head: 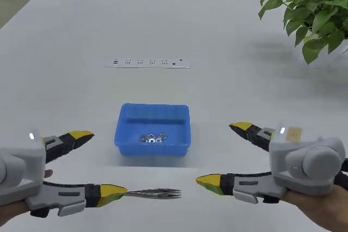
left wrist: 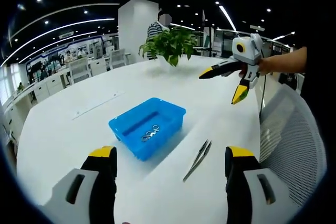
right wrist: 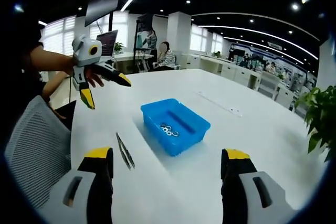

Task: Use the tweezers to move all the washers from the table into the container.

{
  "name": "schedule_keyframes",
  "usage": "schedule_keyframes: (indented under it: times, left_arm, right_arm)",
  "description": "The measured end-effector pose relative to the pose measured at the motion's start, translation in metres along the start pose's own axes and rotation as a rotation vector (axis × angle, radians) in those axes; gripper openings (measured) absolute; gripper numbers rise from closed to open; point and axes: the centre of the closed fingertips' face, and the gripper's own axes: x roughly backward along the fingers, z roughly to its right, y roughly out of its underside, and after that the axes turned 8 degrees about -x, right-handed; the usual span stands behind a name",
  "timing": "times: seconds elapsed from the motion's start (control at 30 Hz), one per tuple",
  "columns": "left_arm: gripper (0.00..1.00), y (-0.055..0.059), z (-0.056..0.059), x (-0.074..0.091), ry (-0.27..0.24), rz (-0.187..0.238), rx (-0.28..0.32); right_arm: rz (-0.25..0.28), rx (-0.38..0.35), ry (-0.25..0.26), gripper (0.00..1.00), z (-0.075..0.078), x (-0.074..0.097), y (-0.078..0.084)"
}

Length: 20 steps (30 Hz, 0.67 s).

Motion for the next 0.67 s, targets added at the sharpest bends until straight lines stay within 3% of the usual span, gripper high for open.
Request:
schedule_keyframes:
  times: [0.13, 0.23, 0.67]
  left_arm:
    - [0.99, -0.002, -0.005, 0.004, -0.031, 0.01, 0.014]
    - [0.99, -0.003, -0.007, 0.006, -0.048, 0.021, 0.031]
    - [0.99, -0.002, -0.011, 0.013, -0.09, 0.037, 0.037]
  right_arm:
    - [0.013, -0.024, 0.016, 0.93, 0.0, 0.008, 0.004]
    - [0.017, -0.036, 0.032, 1.0, 0.002, 0.012, 0.005]
    - [0.032, -0.031, 0.038, 1.0, 0.003, 0.014, 0.003]
